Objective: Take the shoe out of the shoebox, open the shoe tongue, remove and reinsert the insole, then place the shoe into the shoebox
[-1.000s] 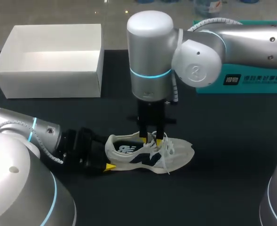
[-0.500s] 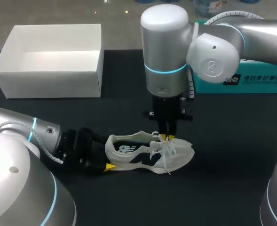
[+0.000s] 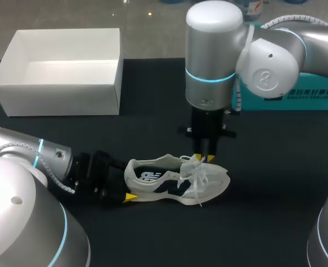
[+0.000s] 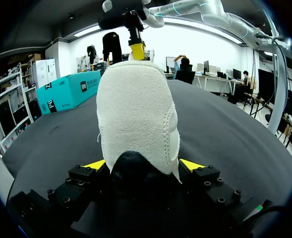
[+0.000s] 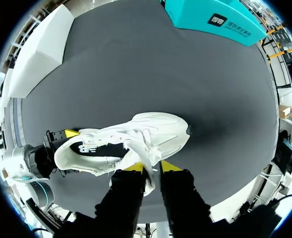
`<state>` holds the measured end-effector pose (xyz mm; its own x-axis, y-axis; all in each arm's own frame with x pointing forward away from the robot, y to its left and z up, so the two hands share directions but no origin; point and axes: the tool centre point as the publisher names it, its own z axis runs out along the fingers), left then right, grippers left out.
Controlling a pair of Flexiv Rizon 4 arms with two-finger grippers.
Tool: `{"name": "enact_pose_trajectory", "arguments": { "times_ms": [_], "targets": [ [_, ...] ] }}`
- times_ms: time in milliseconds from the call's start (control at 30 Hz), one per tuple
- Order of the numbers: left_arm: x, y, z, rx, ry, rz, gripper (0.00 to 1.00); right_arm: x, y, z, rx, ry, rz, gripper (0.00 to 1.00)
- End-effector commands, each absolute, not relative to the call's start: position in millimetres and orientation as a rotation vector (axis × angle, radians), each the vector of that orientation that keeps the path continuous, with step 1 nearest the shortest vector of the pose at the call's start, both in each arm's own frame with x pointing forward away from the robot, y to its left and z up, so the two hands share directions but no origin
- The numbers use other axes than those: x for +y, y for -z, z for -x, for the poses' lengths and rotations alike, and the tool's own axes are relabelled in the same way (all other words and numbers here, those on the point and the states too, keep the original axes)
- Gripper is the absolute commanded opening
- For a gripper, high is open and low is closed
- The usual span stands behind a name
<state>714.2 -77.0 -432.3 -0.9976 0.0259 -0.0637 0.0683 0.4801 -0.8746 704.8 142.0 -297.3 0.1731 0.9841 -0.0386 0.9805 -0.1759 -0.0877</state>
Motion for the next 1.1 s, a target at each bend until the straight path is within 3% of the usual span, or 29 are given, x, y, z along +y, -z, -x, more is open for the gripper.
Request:
{"name": "enact_pose_trajectory", "arguments": {
  "times_ms": [33, 67, 100, 333, 600, 1100],
  "targets": [
    [-76.7, 439.0, -711.6, 2.67, 1.577, -0.086, 0.0, 148.7, 292.1, -716.0, -2.102, -0.142, 2.228, 0.44],
    [-76.7, 439.0, -711.6, 2.67, 1.577, -0.086, 0.0, 149.6, 289.5, -718.4, -2.119, -0.186, 2.178, 0.52],
    [-76.7, 439.0, -711.6, 2.67, 1.577, -0.086, 0.0, 150.1, 287.3, -720.9, -2.14, -0.196, 2.131, 1.0],
    [-76.7, 439.0, -711.6, 2.67, 1.577, -0.086, 0.0, 158.4, 253.7, -733.9, -2.462, -0.256, 1.765, 1.0],
    [-76.7, 439.0, -711.6, 2.67, 1.577, -0.086, 0.0, 181.9, 210.8, -735.7, -3.302, -0.254, 0.295, 1.0],
    [-76.7, 439.0, -711.6, 2.67, 1.577, -0.086, 0.0, 181.0, 207.7, -734.5, -3.304, -0.267, 0.258, 1.0]
  ]
}}
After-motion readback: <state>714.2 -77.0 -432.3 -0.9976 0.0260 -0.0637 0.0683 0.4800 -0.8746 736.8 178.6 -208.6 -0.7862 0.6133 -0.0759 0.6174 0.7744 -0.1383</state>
